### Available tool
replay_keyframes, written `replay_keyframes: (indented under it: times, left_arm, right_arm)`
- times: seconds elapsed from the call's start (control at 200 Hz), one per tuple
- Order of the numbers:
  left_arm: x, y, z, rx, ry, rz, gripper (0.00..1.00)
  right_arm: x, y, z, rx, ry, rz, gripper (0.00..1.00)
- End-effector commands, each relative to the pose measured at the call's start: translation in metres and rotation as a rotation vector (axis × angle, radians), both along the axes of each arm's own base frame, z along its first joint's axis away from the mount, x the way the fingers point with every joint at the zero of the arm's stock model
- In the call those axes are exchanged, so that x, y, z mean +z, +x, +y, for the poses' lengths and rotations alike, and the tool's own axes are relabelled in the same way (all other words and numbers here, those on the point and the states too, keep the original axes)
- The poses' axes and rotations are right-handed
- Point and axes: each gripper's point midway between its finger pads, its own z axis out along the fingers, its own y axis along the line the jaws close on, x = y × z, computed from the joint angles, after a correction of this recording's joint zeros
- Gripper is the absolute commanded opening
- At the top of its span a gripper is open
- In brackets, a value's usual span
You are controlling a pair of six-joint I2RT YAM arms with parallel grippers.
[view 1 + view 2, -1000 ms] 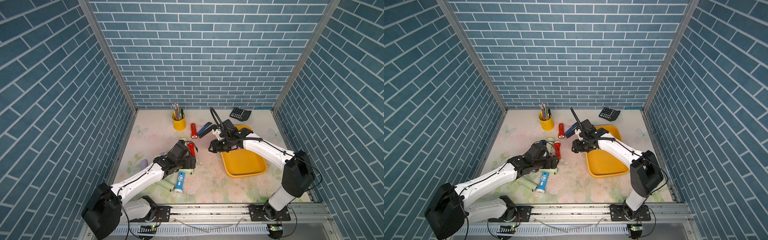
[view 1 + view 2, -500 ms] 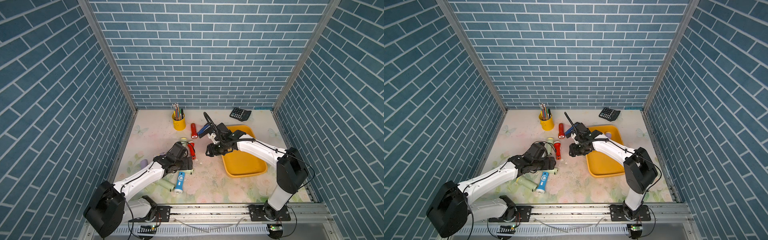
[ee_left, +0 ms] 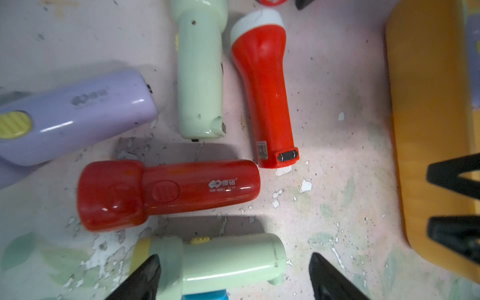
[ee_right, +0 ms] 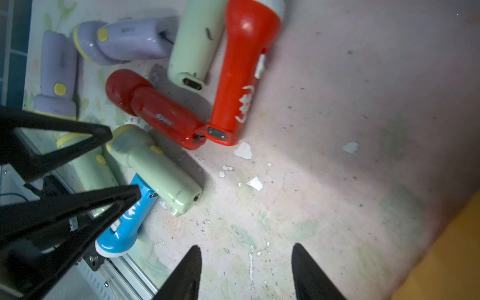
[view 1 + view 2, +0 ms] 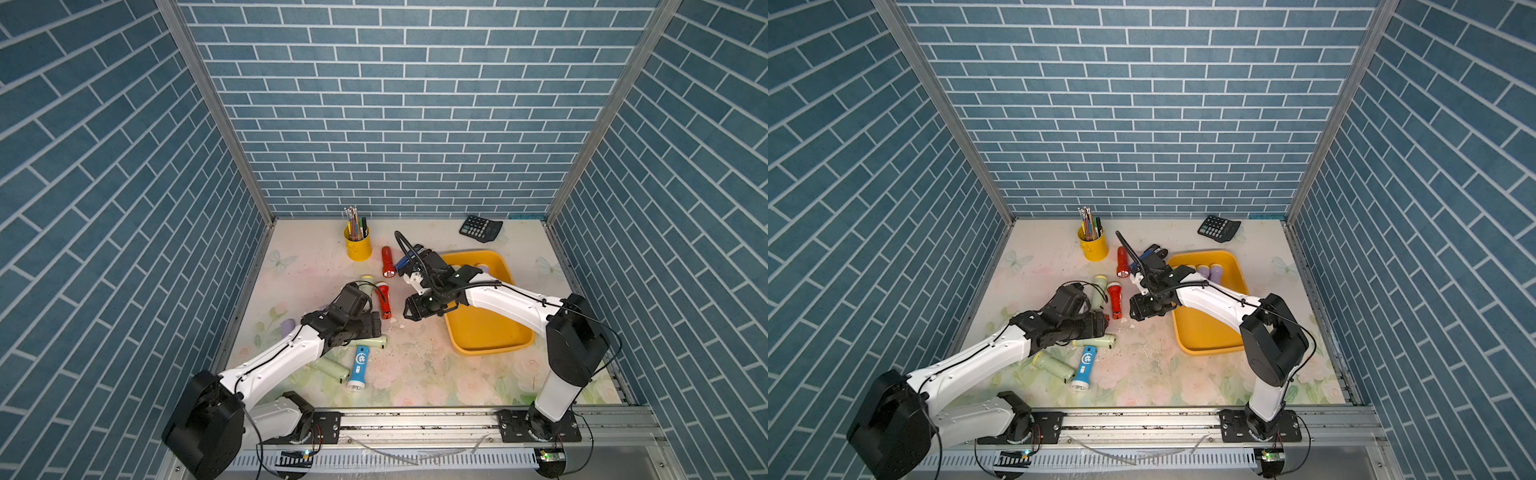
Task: Put the flashlights into the storage boxes
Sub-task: Pick up the flashlight from the center of the board.
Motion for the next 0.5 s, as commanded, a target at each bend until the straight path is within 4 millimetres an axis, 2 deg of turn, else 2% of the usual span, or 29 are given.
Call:
replay_keyframes:
  times: [0.0, 0.205, 0.33, 0.495]
  left_arm:
    - [0.002, -0.004, 0.023, 0.071, 0.001, -0.007, 0.91]
    - [0.003, -0.011, 0.052, 0.144, -0.035, -0.001, 0.91]
    - [0.008, -0.014, 0.058, 0.168, -0.055, -0.015, 0.92]
    - [0.009, -0.015, 0.063, 0.183, -0.071, -0.016, 0.92]
  right_arm:
    - [0.002, -0.019, 0.017, 0.199, 0.042, -0.148, 0.57]
    - [0.001, -0.039, 0.046, 0.389, 0.157, -0.256, 0.59]
    - [-0.006, -0.054, 0.063, 0.491, 0.185, -0.287, 0.59]
    - [-0.023, -0.061, 0.075, 0.542, 0.173, -0.271, 0.59]
